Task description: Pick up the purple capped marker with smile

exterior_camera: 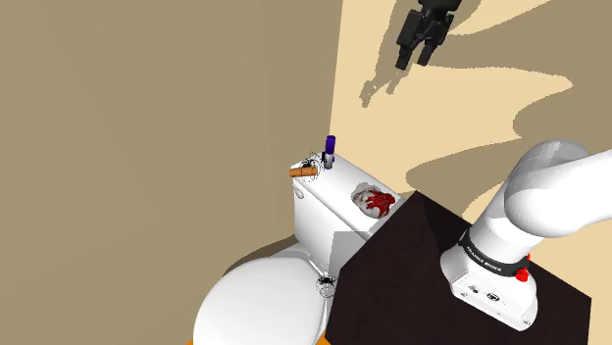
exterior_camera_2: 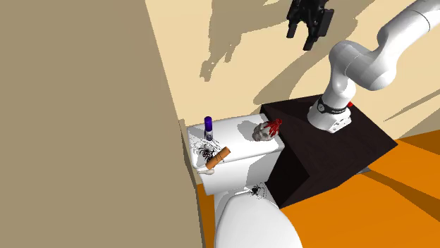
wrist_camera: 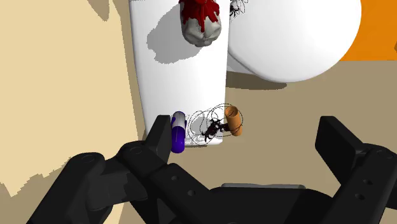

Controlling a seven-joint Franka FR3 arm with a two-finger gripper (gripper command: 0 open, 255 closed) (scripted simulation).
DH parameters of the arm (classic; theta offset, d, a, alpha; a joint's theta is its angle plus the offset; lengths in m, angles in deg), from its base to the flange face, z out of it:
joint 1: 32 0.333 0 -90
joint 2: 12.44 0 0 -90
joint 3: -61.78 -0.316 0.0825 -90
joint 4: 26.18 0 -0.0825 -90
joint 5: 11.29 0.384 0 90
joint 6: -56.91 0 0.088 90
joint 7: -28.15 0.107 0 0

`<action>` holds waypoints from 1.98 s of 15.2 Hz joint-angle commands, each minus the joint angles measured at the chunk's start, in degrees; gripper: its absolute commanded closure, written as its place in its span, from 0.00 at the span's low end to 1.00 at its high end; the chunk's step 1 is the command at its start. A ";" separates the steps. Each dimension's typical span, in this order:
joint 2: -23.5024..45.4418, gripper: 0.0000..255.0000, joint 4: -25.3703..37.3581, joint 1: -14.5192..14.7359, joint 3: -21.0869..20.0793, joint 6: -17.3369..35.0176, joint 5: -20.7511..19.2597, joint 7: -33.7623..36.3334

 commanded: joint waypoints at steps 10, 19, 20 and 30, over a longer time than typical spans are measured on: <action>12.70 0.00 -4.37 0.09 2.36 15.76 -1.97 -4.54; 29.97 0.00 -2.47 0.36 4.64 29.91 -2.46 -8.98; 32.08 0.00 -1.87 0.37 4.85 31.28 -2.38 -9.49; 54.07 0.00 8.20 -0.12 5.94 41.84 -0.32 -14.75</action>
